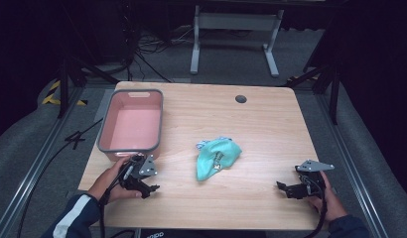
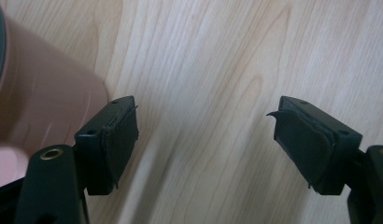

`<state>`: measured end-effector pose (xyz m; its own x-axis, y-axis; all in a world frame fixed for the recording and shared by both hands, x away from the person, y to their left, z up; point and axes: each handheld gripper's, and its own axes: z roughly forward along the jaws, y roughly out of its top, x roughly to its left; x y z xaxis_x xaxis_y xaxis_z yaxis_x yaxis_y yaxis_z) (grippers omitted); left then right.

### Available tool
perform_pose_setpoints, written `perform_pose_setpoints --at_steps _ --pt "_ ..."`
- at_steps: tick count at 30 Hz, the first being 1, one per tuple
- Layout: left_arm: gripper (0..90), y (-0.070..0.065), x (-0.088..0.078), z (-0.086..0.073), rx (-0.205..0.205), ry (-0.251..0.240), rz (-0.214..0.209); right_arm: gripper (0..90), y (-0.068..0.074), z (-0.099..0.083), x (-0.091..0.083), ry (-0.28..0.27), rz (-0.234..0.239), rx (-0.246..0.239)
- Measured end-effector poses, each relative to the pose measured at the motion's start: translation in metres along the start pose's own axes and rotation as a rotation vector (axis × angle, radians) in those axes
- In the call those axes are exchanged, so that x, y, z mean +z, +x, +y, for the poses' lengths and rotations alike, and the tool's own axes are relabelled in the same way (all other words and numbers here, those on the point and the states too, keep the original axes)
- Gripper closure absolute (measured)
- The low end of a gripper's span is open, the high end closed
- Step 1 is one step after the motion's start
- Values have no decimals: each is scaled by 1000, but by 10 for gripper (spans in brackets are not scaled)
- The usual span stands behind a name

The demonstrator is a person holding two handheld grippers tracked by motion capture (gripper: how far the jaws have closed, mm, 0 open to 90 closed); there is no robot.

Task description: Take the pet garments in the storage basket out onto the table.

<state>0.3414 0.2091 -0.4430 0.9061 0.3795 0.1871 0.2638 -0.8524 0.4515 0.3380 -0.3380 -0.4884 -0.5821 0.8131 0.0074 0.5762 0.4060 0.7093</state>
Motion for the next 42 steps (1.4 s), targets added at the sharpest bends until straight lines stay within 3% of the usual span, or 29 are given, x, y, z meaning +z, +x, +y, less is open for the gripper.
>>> perform_pose_setpoints --at_steps 8,14,22,25,32,37,42 --pt "216 4 -8 -27 -44 -25 12 3 0 0 0 0 0 0" --pt "211 7 -12 -50 -100 -34 16 3 0 0 0 1 1 1" --pt "204 10 -17 -79 -199 -88 8 3 0 0 0 1 1 1" --pt "201 12 -18 -92 -250 -136 -8 3 0 0 0 1 1 2" --pt "183 14 -18 -115 -340 -200 -27 3 0 0 0 1 1 1" --pt "166 10 -17 -123 -342 -260 -14 3 0 0 0 1 1 1" --pt "154 10 -17 -123 -351 -256 -2 3 0 0 0 1 2 1"
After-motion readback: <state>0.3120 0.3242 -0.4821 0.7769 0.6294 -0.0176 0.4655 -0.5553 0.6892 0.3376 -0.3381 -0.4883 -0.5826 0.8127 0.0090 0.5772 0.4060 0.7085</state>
